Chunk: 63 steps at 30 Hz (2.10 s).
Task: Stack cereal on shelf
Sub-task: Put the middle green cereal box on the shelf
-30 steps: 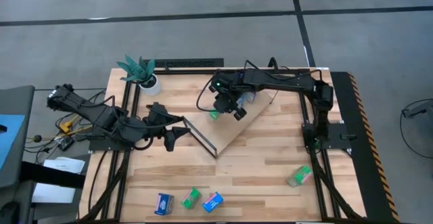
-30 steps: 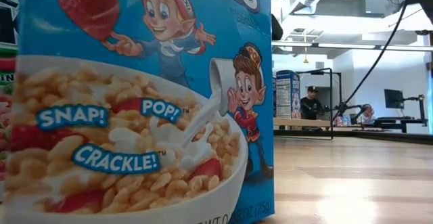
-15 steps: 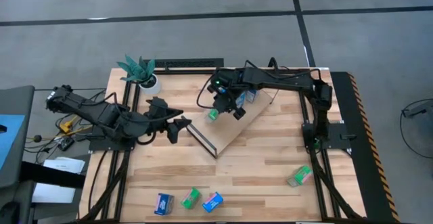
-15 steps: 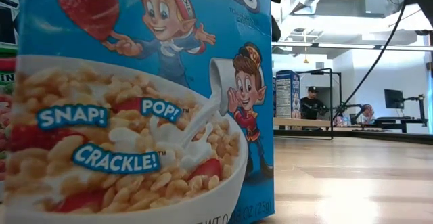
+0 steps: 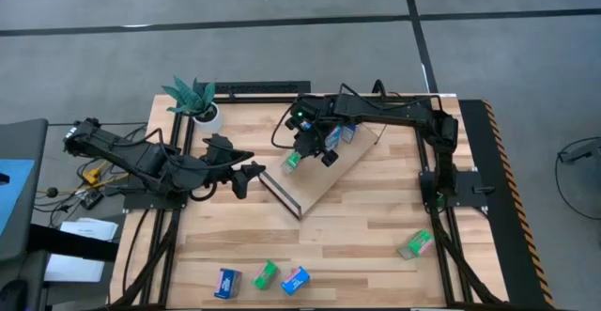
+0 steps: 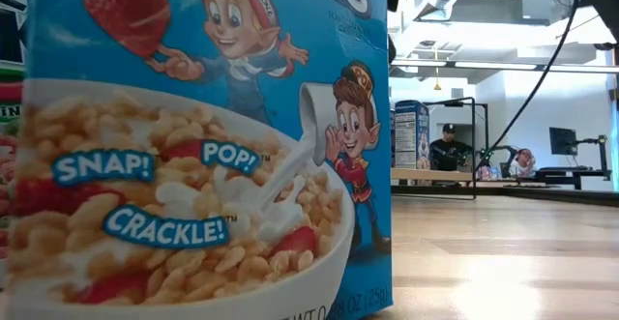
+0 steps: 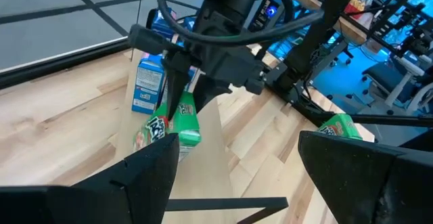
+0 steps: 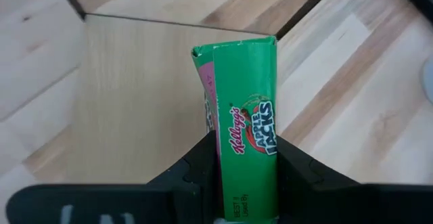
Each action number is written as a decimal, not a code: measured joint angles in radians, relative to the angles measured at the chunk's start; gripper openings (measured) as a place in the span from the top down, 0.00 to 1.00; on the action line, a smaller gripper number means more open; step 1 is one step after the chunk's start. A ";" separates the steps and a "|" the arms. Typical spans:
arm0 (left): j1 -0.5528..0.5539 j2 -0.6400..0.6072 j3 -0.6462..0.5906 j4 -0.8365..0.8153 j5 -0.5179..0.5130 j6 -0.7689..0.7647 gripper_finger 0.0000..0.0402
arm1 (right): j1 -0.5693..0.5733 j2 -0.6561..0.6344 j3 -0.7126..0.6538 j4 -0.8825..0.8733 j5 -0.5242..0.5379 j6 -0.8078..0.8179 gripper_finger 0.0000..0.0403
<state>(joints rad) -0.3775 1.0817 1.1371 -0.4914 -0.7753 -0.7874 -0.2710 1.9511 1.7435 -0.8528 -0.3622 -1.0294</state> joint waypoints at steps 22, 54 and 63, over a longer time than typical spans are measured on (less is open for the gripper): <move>0.000 0.000 0.000 -0.016 0.000 0.005 0.27 | 0.000 0.004 -0.002 0.015 0.025 0.028 0.53; 0.000 0.000 0.000 -0.035 0.001 0.009 0.27 | 0.000 0.004 -0.002 0.050 0.141 0.134 0.36; 0.000 0.000 0.000 -0.034 0.001 0.008 0.27 | 0.000 0.003 0.031 -0.012 0.158 0.165 0.36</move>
<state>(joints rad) -0.3779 1.0821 1.1374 -0.5259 -0.7746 -0.7792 -0.2710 1.9538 1.7747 -0.8648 -0.2039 -0.8642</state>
